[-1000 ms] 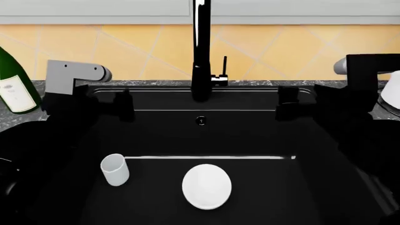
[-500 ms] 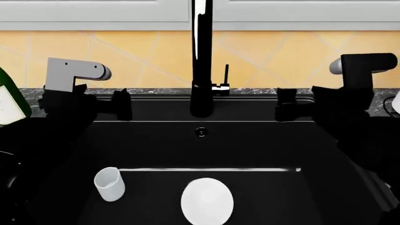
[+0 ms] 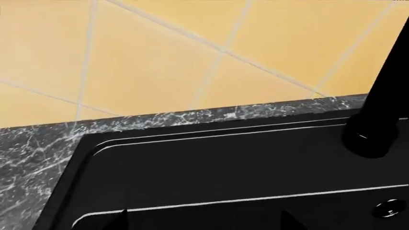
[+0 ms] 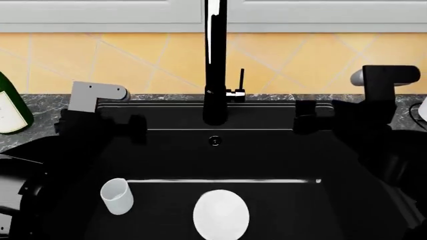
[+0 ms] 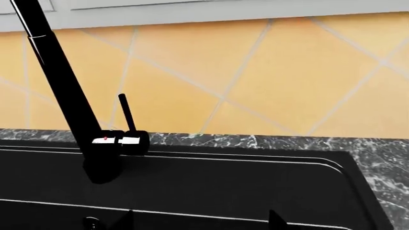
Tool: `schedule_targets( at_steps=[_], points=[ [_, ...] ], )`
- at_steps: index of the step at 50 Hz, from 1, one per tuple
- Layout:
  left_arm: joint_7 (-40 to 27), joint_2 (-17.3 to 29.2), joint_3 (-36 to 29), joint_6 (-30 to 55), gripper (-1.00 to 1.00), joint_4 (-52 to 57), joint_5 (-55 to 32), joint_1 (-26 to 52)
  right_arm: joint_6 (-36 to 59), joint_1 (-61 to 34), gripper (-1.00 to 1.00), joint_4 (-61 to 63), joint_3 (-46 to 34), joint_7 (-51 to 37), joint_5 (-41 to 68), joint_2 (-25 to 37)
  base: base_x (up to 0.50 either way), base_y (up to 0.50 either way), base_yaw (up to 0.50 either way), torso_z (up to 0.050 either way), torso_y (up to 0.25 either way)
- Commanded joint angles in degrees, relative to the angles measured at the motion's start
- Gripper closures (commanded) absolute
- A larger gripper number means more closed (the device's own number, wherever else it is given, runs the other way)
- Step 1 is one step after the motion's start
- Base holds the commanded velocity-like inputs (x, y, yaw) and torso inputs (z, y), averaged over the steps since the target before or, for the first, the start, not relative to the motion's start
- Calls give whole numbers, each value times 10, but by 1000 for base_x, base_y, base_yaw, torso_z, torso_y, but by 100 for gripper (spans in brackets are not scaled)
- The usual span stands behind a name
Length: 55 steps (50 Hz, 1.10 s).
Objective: Pick the cup and bowl from the sink and place them on the counter for drying.
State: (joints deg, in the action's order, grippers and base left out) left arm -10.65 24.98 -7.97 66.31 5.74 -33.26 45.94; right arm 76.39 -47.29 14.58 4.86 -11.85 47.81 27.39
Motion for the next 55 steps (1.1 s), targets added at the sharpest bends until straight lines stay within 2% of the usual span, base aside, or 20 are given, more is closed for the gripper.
schedule_targets(
  at_steps=[1,7,15,25,27,37,55],
  points=[
    [-20,-19,-16,-4,-100,-59,19,-20,-8,9,-100,-8,-3,2,0,1,0,0,0,0,0],
    [-28,-30,-23,-11,-100,-68,25,-32,-9,11,-100,-8,-3,3,3,3,0,0,0,0,0],
    [-30,-19,-7,-2,-100,-78,18,-53,-22,26,-100,-19,-10,8,-2,2,0,0,0,0,0],
    [-49,-45,-14,-53,-100,-124,43,-79,-37,39,-100,-31,-14,15,-5,3,0,0,0,0,0],
    [-63,-45,-17,-35,-100,-132,48,-77,-40,42,-100,-32,-13,16,-5,4,0,0,0,0,0],
    [-69,-40,-1,-40,-100,-116,41,-101,-37,40,-100,-39,-18,17,-4,8,0,0,0,0,0],
    [-72,-46,15,-74,-100,-180,48,-104,-53,50,-100,-53,-28,24,-6,5,0,0,0,0,0]
  ],
)
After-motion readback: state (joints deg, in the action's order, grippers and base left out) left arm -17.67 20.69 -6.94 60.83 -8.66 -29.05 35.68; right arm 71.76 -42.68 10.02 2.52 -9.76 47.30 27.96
